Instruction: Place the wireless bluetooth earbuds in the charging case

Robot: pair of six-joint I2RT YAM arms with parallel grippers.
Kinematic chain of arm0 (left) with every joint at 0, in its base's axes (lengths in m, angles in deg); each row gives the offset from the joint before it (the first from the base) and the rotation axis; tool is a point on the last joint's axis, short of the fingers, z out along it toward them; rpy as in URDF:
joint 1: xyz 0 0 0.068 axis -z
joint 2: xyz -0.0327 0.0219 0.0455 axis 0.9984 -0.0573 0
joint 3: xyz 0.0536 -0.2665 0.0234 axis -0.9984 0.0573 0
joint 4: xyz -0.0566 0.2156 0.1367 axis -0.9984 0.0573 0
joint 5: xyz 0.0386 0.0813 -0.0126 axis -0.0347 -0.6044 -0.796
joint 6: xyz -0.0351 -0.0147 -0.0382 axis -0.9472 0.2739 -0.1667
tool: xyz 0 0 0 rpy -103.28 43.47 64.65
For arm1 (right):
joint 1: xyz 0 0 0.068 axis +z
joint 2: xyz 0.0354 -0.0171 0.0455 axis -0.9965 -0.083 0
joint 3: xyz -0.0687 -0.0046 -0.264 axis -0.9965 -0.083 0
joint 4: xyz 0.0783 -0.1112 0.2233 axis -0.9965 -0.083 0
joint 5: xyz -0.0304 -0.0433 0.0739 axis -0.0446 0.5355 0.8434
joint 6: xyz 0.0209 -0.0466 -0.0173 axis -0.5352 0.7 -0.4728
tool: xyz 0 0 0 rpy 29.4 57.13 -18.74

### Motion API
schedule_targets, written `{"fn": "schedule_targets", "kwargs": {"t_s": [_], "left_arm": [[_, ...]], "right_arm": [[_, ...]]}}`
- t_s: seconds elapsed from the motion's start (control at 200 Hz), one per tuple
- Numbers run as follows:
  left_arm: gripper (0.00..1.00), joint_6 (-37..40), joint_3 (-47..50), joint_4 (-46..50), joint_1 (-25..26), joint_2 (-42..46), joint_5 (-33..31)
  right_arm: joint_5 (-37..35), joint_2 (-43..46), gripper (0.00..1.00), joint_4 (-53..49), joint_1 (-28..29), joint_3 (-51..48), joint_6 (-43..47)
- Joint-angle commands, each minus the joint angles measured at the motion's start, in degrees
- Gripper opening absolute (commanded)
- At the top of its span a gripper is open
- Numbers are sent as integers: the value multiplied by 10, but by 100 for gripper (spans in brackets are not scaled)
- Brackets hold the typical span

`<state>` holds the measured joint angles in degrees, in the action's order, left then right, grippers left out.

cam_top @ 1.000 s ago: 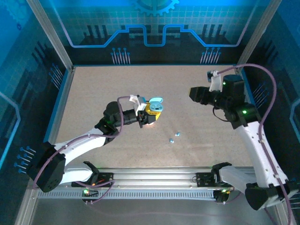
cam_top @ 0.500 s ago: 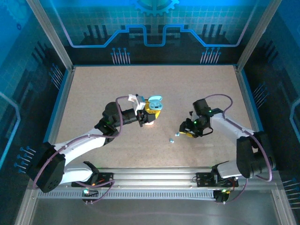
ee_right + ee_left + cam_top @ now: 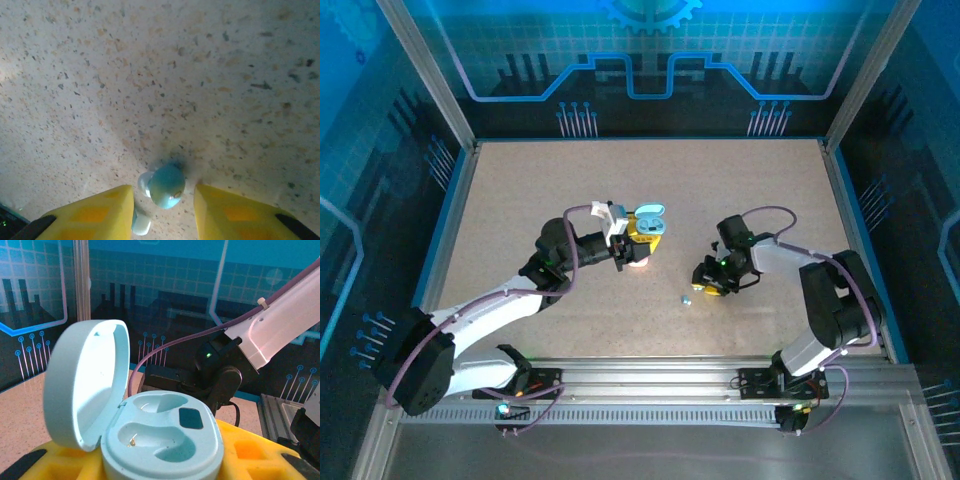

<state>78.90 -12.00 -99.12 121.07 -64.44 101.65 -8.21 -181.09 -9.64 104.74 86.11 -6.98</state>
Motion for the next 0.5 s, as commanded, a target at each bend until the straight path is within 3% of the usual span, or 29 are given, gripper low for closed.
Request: {"fn": "schedule_targets", "kwargs": {"t_s": [0.0, 0.215, 0.495], "left_arm": [[30, 9, 0, -2, 1, 15, -4], [30, 8, -1, 2, 1, 14, -2], [30, 5, -3, 3, 1, 13, 1]], "right_arm": [[8, -9, 36, 18, 9, 1, -10], [18, -2, 30, 27, 17, 8, -2], [28, -12, 31, 34, 22, 21, 3]]}}
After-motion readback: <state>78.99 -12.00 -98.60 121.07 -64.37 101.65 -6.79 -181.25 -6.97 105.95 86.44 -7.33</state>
